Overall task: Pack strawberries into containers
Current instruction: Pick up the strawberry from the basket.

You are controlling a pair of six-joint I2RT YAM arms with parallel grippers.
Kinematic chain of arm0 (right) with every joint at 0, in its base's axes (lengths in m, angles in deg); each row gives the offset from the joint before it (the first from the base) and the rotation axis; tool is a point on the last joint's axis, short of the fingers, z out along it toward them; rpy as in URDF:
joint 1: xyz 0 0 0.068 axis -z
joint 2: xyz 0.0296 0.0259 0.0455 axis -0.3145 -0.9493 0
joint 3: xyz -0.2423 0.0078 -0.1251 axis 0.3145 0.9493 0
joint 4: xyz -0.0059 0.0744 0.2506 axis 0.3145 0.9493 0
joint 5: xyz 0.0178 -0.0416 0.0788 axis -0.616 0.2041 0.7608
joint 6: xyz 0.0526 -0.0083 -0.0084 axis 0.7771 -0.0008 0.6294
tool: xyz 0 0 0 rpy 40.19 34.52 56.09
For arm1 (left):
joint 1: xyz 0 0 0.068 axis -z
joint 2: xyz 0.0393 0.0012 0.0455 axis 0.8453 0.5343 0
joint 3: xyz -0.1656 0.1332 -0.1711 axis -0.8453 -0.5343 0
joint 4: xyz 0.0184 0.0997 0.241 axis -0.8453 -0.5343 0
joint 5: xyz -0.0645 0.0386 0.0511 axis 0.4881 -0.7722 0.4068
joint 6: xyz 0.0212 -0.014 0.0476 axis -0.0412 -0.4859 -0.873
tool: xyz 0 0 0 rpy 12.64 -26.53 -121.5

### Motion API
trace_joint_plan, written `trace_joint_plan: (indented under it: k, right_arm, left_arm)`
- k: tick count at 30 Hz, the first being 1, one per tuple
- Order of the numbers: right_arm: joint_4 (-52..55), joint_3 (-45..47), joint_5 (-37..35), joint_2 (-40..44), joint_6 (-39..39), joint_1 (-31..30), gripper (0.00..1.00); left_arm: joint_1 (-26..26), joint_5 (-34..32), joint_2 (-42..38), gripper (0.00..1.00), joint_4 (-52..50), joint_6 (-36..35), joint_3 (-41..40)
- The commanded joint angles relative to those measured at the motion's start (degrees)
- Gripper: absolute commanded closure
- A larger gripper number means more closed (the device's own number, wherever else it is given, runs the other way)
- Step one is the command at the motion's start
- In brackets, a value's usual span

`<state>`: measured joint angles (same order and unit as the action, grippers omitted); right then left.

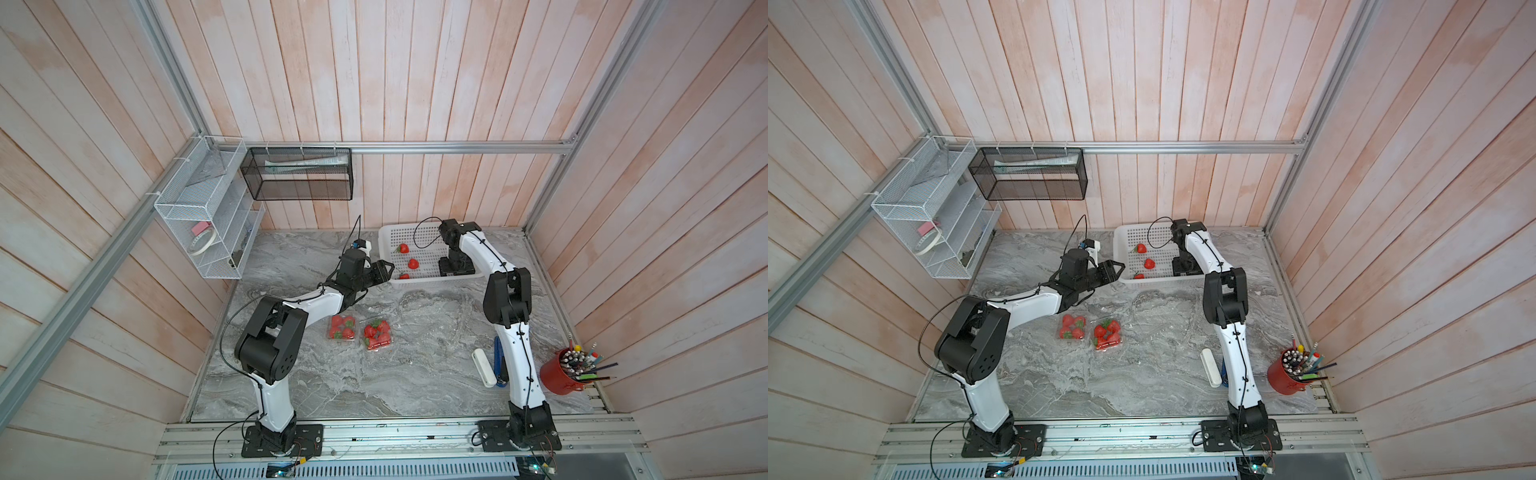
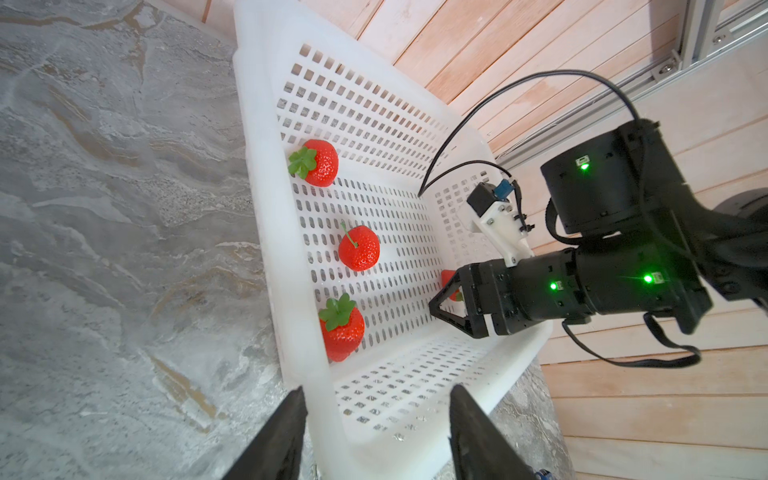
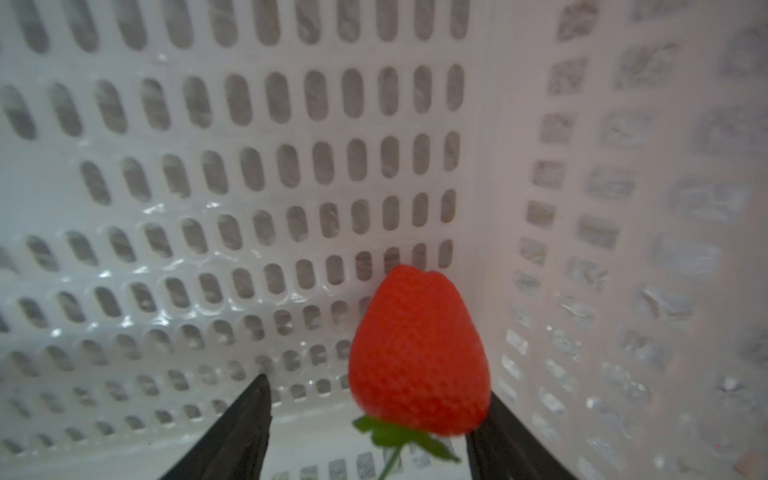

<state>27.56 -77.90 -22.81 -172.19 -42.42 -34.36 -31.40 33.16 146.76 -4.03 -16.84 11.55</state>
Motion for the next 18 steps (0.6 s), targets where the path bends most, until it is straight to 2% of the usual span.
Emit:
trace_joint_plan:
  k: [1,5,9,14,16,18]
  right_arm:
    - [-1.69,0.78,3.32,-1.05,0.33,0.04,0.43]
    - [-4.34,2.46,3.4,0.11,0.54,0.04,0.53]
    - [-6.2,3.59,3.7,0.89,0.61,0.04,0.57]
    - [-6.6,1.9,2.97,-0.09,0.69,0.11,0.23]
    - [-7.53,0.81,2.59,-0.71,1.03,0.21,0.19]
    - [-8.75,-0.04,2.93,-1.33,1.47,0.39,0.19]
  left_arm:
    - [0.1,0.39,-1.34,0.42,1.5,-0.21,-1.01]
    - [0.11,0.45,-1.28,0.42,1.44,-0.13,-0.91]
    - [0.09,0.33,-1.26,0.42,1.36,-0.13,-0.98]
    - [0.07,0.31,-1.34,0.42,1.29,-0.06,-1.32]
    - [0.06,0.4,-1.36,0.42,1.3,-0.01,-1.31]
    - [0.1,0.41,-1.34,0.42,1.29,-0.03,-1.41]
